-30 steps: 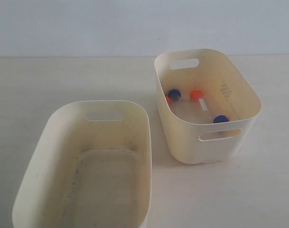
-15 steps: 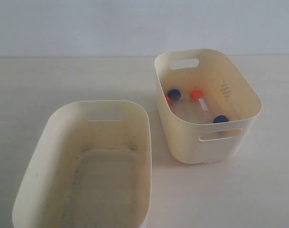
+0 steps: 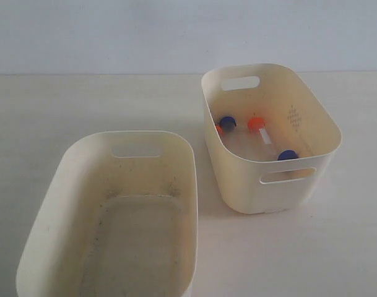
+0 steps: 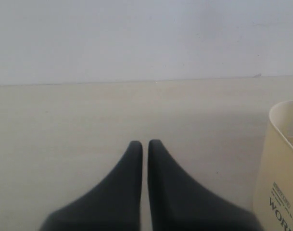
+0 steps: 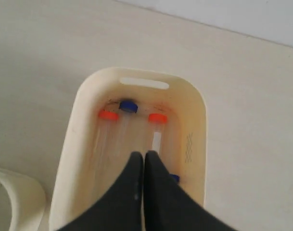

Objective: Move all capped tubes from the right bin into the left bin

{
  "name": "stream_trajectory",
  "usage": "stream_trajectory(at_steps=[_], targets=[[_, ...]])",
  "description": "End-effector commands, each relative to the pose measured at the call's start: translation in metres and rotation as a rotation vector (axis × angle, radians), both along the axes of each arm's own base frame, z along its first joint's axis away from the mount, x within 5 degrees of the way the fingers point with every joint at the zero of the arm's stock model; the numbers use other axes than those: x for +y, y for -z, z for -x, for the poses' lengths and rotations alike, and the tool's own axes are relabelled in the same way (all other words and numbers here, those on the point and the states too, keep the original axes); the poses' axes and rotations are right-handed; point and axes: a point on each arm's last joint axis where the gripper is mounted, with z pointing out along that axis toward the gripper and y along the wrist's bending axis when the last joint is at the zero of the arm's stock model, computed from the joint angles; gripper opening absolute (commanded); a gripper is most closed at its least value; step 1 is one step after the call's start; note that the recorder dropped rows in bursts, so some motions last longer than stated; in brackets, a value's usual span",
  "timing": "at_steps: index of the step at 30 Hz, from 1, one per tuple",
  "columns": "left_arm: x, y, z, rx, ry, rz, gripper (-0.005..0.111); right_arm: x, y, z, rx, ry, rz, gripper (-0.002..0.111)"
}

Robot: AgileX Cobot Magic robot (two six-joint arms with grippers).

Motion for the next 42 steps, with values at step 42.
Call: stream_trajectory(at_steps=[42], targets=[[0.0,-0.002,0.0,-0.011,-0.002,0.007,0.004,0.023,0.215,-0.092,0.616,0.042,-0.003,-0.001]])
